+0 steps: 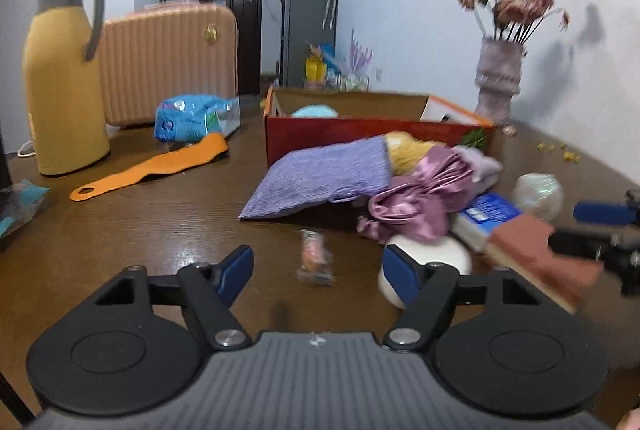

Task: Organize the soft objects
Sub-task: 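Move both grippers back to the pink satin bow scrunchie, then close both grippers on the pink satin bow scrunchie, then carry the pink bow into the box and lower it beside the plush, then open both grippers and withdraw from the box, then move both grippers to the pink-and-beige sponge block, then close both grippers on the pink-and-beige sponge block, then carry the sponge block into the box and lower it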

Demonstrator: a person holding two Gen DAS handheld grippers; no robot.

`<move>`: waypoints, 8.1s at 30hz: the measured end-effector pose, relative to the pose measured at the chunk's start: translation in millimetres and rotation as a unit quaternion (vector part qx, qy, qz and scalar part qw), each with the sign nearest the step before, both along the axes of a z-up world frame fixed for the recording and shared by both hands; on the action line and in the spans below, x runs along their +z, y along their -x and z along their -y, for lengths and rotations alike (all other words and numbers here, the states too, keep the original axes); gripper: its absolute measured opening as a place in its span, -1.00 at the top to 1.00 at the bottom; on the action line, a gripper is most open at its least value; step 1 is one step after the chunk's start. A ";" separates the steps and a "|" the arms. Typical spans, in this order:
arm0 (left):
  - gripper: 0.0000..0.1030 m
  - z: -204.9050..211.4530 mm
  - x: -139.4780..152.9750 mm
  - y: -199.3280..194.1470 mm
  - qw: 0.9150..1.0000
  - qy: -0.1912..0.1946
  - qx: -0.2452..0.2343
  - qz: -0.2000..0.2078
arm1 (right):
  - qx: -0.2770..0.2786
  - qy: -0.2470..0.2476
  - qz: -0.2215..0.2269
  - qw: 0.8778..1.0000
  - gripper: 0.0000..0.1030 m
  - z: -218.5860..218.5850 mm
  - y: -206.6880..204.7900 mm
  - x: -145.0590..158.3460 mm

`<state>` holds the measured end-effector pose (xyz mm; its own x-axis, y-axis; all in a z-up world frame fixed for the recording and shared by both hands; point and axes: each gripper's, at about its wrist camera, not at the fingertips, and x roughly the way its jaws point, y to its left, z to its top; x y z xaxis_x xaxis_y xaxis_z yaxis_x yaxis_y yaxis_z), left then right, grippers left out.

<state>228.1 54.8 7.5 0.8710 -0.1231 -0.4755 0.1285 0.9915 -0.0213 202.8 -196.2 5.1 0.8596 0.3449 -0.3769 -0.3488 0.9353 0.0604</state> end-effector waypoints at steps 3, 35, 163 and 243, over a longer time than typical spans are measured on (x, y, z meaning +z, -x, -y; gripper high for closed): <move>-0.35 -1.4 -5.2 -26.5 1.000 -0.006 -0.006 -0.022 | 0.015 -0.004 -0.003 1.000 -0.34 -7.0 -30.5 7.6; 0.91 22.4 46.5 56.6 0.969 0.177 -0.172 -0.006 | 0.071 -0.040 0.009 0.997 0.81 -3.9 32.9 33.9; -0.87 38.3 -4.0 104.7 0.997 0.047 -0.062 0.019 | -0.052 -0.031 -0.002 0.998 -0.44 33.5 89.4 -15.8; 0.32 -7.0 103.3 -203.4 0.980 0.188 -0.062 -0.034 | 0.030 -0.168 -0.054 0.984 0.44 -9.4 -216.5 86.6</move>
